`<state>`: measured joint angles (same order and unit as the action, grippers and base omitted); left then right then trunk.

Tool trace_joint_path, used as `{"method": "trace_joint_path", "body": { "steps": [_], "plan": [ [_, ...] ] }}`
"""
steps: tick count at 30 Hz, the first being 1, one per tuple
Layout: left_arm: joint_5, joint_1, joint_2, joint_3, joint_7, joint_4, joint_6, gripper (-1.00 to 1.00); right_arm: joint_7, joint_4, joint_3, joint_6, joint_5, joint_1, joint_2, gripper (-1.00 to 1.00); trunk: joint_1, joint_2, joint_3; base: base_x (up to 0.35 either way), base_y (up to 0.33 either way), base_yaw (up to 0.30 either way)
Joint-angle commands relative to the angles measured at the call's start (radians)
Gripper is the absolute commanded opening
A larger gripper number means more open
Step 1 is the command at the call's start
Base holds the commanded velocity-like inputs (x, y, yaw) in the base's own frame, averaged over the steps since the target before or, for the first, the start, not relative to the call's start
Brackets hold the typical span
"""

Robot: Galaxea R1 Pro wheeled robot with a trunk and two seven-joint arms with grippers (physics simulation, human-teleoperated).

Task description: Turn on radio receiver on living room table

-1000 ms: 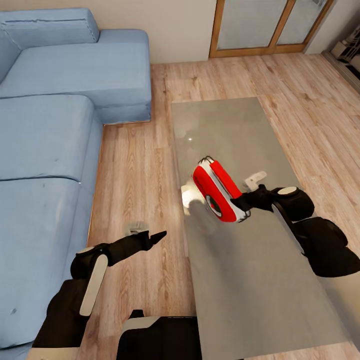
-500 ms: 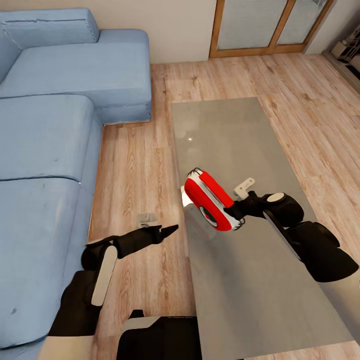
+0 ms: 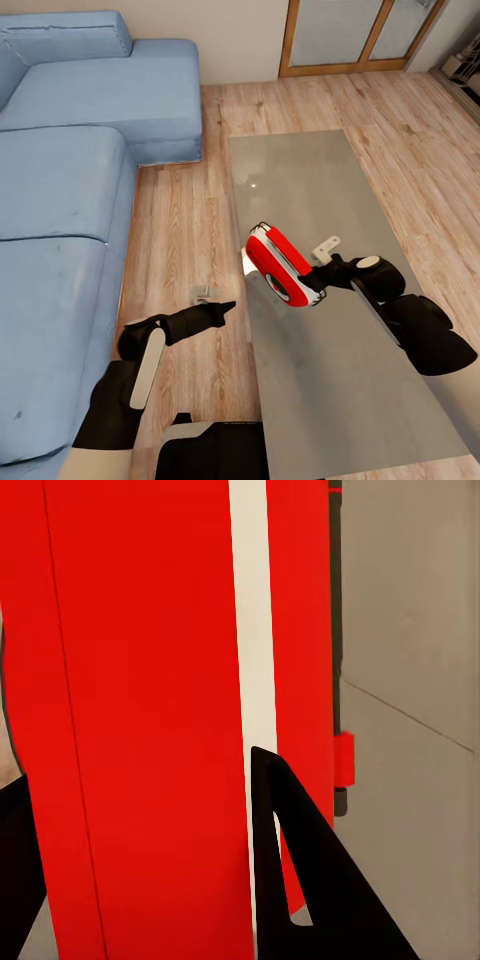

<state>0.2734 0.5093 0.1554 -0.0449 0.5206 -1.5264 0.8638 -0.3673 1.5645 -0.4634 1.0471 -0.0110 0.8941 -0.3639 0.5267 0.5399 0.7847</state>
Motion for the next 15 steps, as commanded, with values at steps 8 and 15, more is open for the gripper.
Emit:
{"method": "trace_joint_path", "body": {
  "steps": [8,15],
  "plan": [
    [0.001,0.0,0.011,-0.013,-0.001,0.0,0.004,-1.0,-0.001,0.002,0.002,0.0,-0.004,0.0,0.0,-1.0,0.0,0.0,0.0,0.0,0.0,0.0],
    [0.001,0.0,0.013,-0.013,-0.001,0.0,0.004,-1.0,-0.026,0.002,0.003,0.0,-0.004,0.0,0.0,-1.0,0.0,0.0,0.0,0.0,0.0,0.0]
  ]
}}
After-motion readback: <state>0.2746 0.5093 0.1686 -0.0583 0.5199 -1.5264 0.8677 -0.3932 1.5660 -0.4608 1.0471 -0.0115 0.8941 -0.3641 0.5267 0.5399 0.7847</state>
